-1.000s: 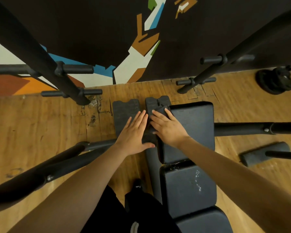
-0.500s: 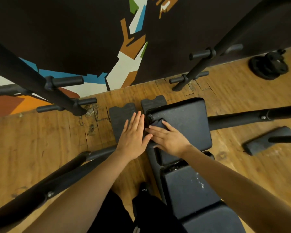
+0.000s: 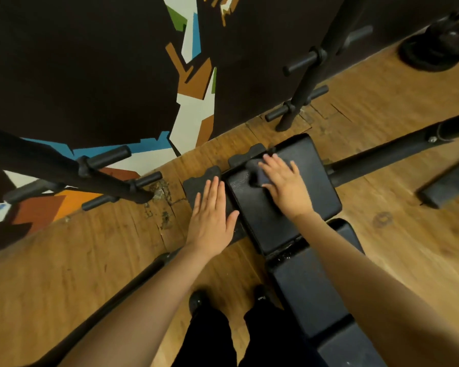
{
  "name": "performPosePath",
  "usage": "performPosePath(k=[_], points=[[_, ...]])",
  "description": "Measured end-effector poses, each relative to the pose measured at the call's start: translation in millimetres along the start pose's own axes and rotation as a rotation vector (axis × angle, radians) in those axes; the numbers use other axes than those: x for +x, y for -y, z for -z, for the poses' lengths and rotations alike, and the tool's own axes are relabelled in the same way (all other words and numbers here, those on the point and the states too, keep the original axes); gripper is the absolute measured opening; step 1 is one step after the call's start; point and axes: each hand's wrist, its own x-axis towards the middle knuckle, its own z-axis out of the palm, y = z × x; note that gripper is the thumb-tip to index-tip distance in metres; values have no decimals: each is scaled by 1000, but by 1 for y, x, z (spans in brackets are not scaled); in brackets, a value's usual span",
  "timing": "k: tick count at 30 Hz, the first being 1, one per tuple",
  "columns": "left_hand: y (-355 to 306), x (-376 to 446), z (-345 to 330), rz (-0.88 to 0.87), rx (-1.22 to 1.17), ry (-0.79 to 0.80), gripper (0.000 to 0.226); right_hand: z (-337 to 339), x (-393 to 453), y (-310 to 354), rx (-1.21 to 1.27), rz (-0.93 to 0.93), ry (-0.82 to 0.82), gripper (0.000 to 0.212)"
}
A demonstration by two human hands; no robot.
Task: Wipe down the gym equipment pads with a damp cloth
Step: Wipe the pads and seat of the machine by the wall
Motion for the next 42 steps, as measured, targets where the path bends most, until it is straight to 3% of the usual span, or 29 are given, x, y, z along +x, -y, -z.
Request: performPosePath(k=[3, 5, 7, 10, 13, 19, 23, 27, 30, 34, 39, 42], points=[[-6, 2, 4, -35, 54, 30, 67, 20, -1, -34, 89, -353, -18, 46], [-10, 7, 6, -76, 128, 37, 68, 22, 0, -25, 103, -438, -50, 47], [-12, 17, 10, -109, 175, 28, 68, 8, -3, 11, 67, -353, -29, 49], [-14, 36, 20, -110, 201, -8, 64, -21, -24, 61, 25, -57, 18, 48], [-12, 50, 29, -97, 240, -41, 64, -19, -32, 33, 7, 52, 56, 46], [-16, 73, 35, -239, 319, -4, 66, 7, -24, -44, 131, -418, -130, 46], [-34, 94, 24, -348, 391, 22, 65, -12, -34, -6, 158, -473, -185, 46], [-41, 102, 7, -375, 461, 29, 64, -39, -87, 47, 45, -383, -154, 46], [-38, 102, 2, -398, 473, -6, 65, -52, -105, 80, 60, -474, -115, 57], [-35, 104, 0, -433, 445, -23, 69, -44, -104, 56, 5, -396, -98, 47], [-30, 105, -3, -480, 418, -63, 70, -24, -90, 14, 199, -747, -285, 44], [-28, 105, -5, -490, 417, -66, 71, -3, -101, -1, 172, -697, -285, 44]])
